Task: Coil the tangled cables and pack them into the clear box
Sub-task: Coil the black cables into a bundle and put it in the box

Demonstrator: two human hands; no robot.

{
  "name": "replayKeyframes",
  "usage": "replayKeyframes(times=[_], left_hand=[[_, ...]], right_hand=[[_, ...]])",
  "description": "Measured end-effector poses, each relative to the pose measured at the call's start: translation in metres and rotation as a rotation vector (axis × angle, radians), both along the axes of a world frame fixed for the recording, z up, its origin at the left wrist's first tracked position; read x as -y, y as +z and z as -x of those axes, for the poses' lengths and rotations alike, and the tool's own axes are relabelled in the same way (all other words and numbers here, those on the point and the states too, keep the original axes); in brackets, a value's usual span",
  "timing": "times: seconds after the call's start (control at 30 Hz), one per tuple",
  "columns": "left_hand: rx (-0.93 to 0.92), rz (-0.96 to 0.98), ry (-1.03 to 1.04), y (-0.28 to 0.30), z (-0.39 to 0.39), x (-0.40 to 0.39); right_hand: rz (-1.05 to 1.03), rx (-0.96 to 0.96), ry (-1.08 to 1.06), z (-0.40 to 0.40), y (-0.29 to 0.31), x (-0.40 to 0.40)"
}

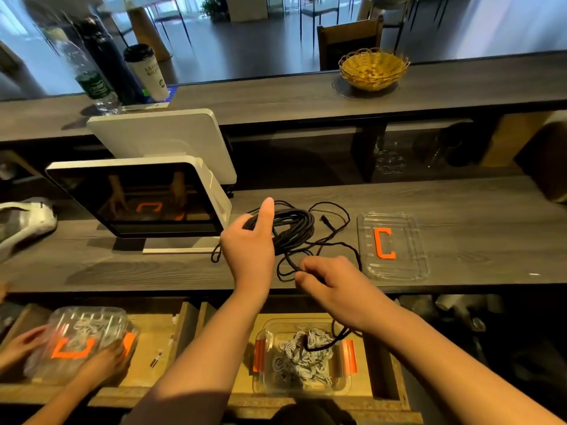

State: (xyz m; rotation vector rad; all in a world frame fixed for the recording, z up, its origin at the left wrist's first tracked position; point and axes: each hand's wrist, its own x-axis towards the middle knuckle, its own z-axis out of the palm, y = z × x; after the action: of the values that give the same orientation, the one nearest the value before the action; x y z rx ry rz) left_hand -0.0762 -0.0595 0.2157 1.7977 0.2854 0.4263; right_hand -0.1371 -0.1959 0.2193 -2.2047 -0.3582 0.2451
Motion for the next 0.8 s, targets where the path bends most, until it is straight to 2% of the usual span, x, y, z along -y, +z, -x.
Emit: replayKeyframes(times=[0.17,0.27,0.37,0.47,0.57,0.7,0.8], left_hand=[[0.086,-0.343,-0.069,-0.006,-0.007,-0.010],[0.009,-0.560,-0.232,-0.010,-0.006,-0.012],[-0.106,-0.611,-0.408,-0.007,0.000,-0.009],[-0.172,-0.497,-0.514,-0.004,0.002,-0.006],[-0.321,-0.339,-0.709,0.002,0.007,-0.006],[-0.400,-0.184,-0.925,0.007,0.013,-0.008],[-0.428,0.104,-0.975,0.003,0.016,-0.011]], right_hand=[[0.093,0.060,0.008,-0.002,0.010,0.008],[0.203,0.148,0.021,-0.007,0.020,0.013],[0.301,0.245,0.019,-0.017,0.024,0.023],[0.199,0.262,-0.042,-0.024,0.016,0.035],[0.110,0.246,-0.076,-0.027,0.003,0.041],[-0.030,0.211,-0.084,-0.026,-0.013,0.044],[-0.150,0.145,-0.106,-0.023,-0.023,0.039]])
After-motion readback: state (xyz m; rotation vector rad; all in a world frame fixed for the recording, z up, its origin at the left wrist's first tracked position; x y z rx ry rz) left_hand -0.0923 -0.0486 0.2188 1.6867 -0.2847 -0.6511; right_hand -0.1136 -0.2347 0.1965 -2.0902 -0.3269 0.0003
